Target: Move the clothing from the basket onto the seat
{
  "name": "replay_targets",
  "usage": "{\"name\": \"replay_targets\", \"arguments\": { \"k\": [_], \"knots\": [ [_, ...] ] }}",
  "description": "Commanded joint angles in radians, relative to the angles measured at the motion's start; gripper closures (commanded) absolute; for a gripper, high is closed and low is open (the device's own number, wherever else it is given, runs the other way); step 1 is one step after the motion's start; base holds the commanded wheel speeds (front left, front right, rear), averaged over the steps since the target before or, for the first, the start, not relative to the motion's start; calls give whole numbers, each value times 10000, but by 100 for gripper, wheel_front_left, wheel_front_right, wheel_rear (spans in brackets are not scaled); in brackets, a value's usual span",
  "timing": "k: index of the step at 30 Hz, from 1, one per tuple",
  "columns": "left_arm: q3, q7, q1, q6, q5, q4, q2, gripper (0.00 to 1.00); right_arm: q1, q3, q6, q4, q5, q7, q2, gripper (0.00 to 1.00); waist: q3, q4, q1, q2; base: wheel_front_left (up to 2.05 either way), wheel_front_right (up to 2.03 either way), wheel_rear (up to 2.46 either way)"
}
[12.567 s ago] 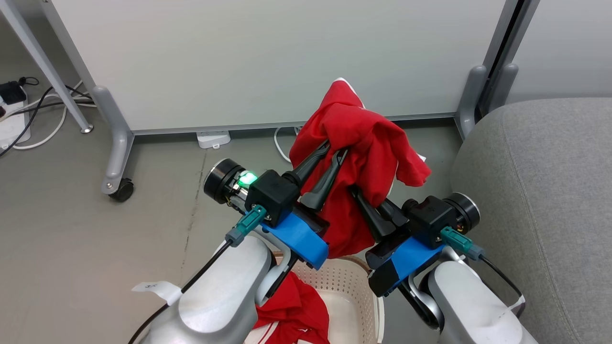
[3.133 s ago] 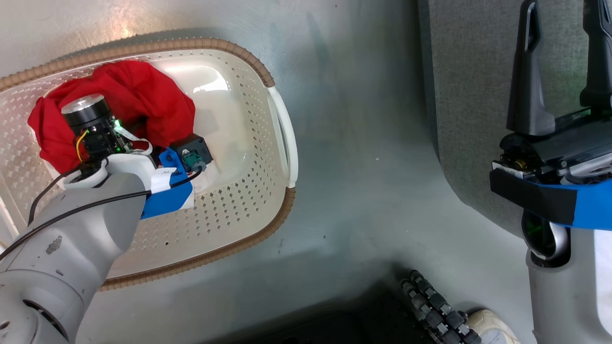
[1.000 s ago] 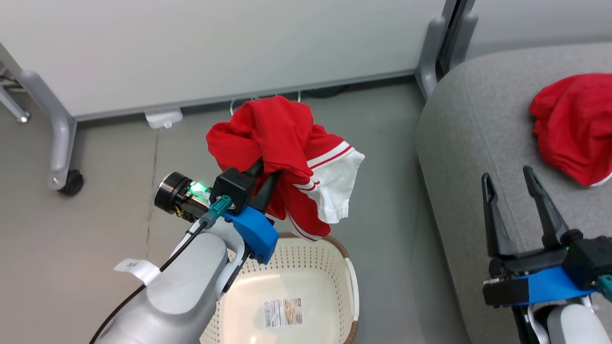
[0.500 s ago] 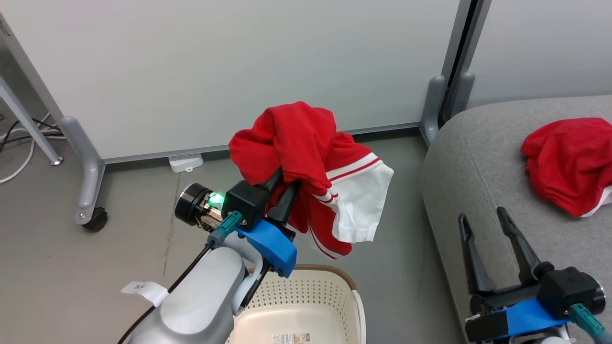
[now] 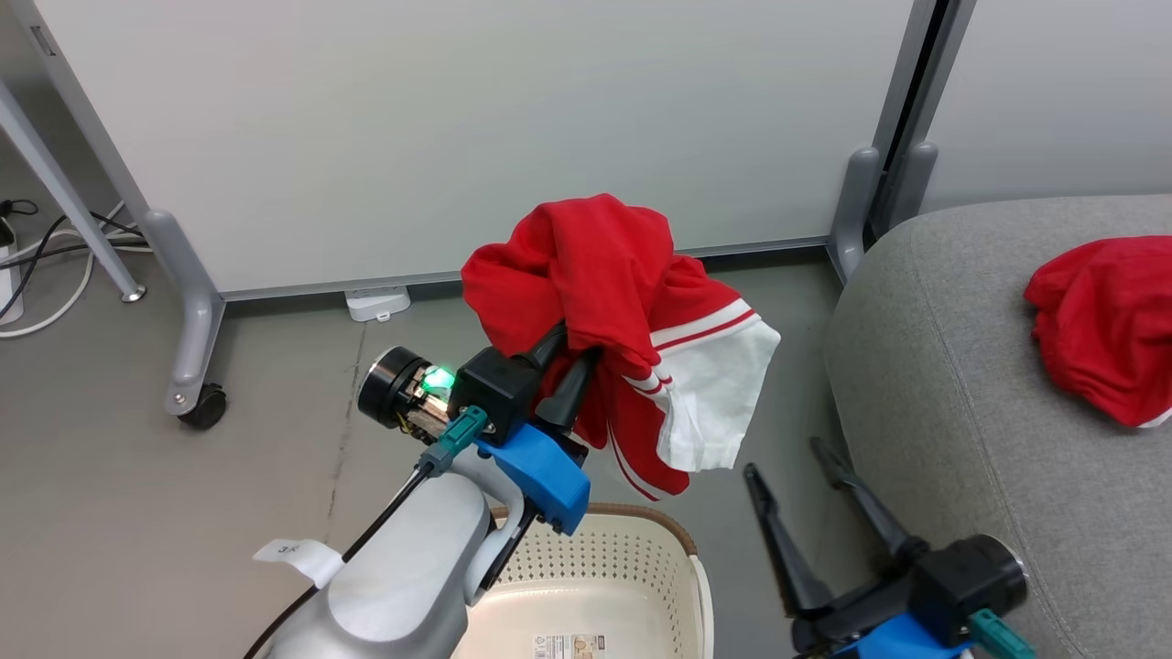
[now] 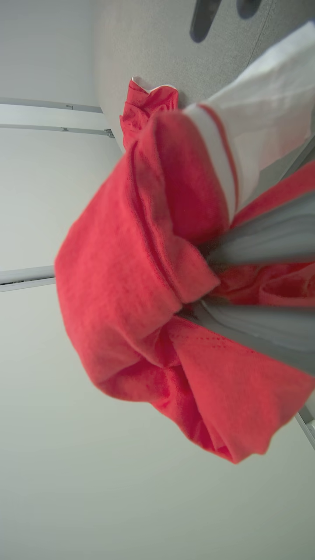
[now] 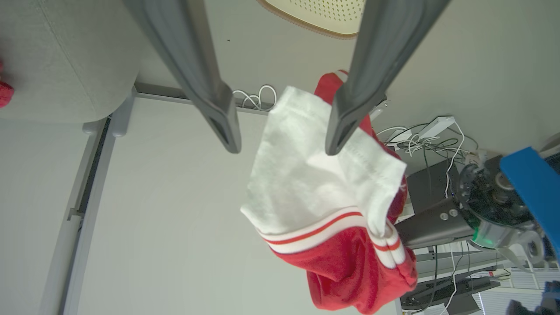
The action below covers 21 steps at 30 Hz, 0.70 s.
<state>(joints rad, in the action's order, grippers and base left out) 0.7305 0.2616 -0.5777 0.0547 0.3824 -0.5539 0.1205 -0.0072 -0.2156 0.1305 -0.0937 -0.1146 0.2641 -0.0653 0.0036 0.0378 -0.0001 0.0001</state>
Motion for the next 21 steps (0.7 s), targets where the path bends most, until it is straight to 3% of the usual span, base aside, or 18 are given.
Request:
{"name": "replay_targets", "arguments": {
  "k": [1,11,21],
  "knots": [
    [15,51,-190,62,-72,-26,-40,100,-148,-247,5,58,-21,5,16,0,22,27,1,-1,0,0,0],
    [48,51,-306,139,-228,-85,-244,100,-1698,-1634,5,-150,385,5,-71,0,181,115,1,-1,0,0,0],
    [281,51,-438,243,-407,58,-513,100,-3460,-2071,4,-2318,1480,5,-271,0,459,398,1,-1,0,0,0]
  ]
}}
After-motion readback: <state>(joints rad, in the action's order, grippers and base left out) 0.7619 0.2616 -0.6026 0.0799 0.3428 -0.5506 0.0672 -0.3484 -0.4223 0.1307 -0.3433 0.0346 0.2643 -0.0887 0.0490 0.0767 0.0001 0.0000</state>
